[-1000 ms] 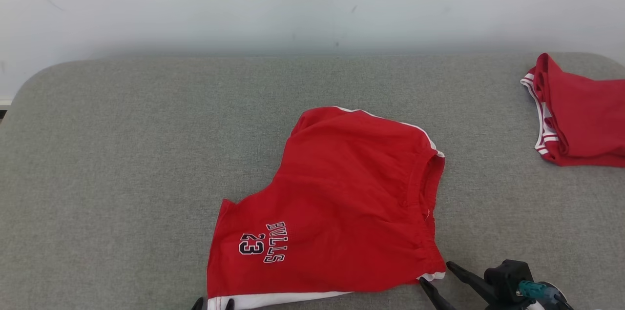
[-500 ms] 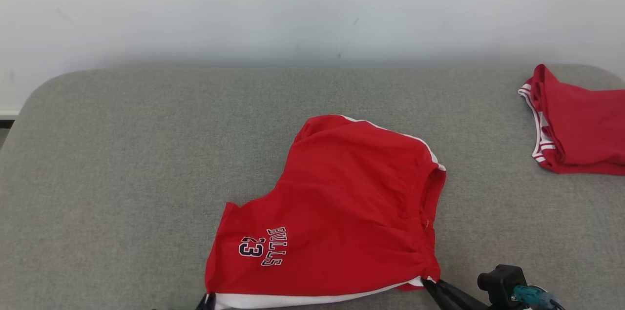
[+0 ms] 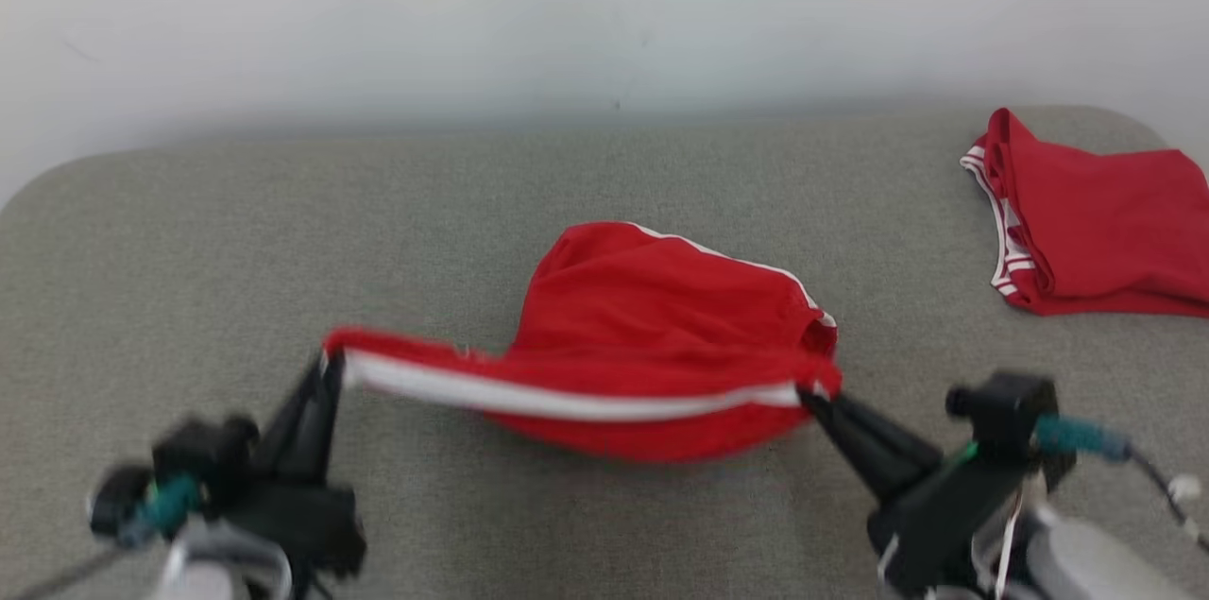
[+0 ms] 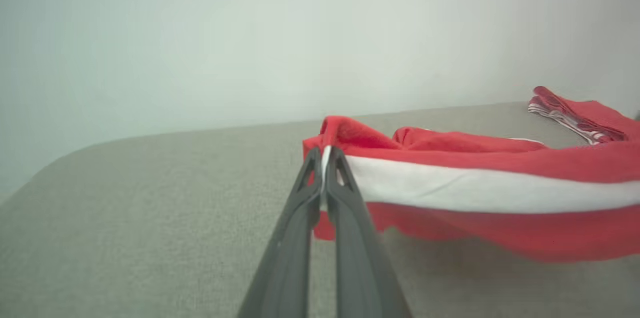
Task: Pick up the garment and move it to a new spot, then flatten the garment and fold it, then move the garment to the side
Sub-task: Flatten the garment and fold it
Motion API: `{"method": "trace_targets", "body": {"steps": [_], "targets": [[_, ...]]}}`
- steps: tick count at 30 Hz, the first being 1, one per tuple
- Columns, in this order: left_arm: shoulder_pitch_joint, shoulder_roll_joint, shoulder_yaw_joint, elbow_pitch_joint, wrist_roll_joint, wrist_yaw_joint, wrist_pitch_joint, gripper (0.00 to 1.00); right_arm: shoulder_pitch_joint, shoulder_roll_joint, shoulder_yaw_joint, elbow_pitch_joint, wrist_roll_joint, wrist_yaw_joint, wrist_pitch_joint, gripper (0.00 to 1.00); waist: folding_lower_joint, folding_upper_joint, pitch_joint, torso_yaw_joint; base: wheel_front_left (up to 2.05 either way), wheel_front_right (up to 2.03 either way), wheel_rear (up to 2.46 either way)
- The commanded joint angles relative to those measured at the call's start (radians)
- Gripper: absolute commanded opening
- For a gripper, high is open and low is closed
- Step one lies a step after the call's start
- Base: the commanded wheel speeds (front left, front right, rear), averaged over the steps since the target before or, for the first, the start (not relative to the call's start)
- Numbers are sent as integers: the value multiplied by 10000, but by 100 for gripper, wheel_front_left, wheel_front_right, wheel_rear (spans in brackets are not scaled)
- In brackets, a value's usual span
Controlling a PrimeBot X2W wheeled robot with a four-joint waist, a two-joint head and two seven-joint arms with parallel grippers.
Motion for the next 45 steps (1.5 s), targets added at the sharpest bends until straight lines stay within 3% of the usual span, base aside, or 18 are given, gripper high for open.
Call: {"method": "trace_targets", "body": {"steps": [1, 8, 15, 21, 28, 36, 40, 45], "targets": [[-683, 174, -8, -285, -71, -60, 290, 0, -527, 112, -136, -112, 359, -29, 124, 0, 0, -1, 338, -202, 0, 0, 0], [-4956, 1364, -645, -517, -713, -145, 2000, 0, -4375, 431, -550, 680, 1282, -28, 855, 0, 0, -1, 1988, -601, 0, 0, 0], [-9537, 2256, -1772, 490, -1574, -142, 2702, 0, -9014, 1119, -786, 2494, 2004, -17, 1572, 0, 0, -1, 3780, -882, 0, 0, 0], [-12798, 2557, -2433, 1770, -1959, -142, 2515, 0, -12237, 1660, -957, 4099, 2193, -15, 1732, 0, 0, -1, 4791, -995, 0, 0, 0], [-15148, 2528, -2987, 3160, -2282, -141, 2131, 0, -14278, 1842, -553, 5320, 1996, -15, 1595, 0, 0, -1, 5390, -1027, 0, 0, 0], [-16250, 2296, -3775, 4482, -2871, -140, 1267, 0, -15368, 1892, 286, 6143, 2166, -15, 1252, 0, 0, -1, 5813, -888, 0, 0, 0], [-15695, 2325, -4189, 4642, -3218, -142, 631, 0, -14894, 1705, 852, 6020, 2537, -15, 1001, 0, 0, -1, 5705, -781, 0, 0, 0], [-14037, 2562, -4486, 4201, -3707, -142, -353, 0, -13472, 1026, 1659, 5288, 3154, -15, 533, 0, 0, -1, 5153, -634, 0, 0, 0]]}}
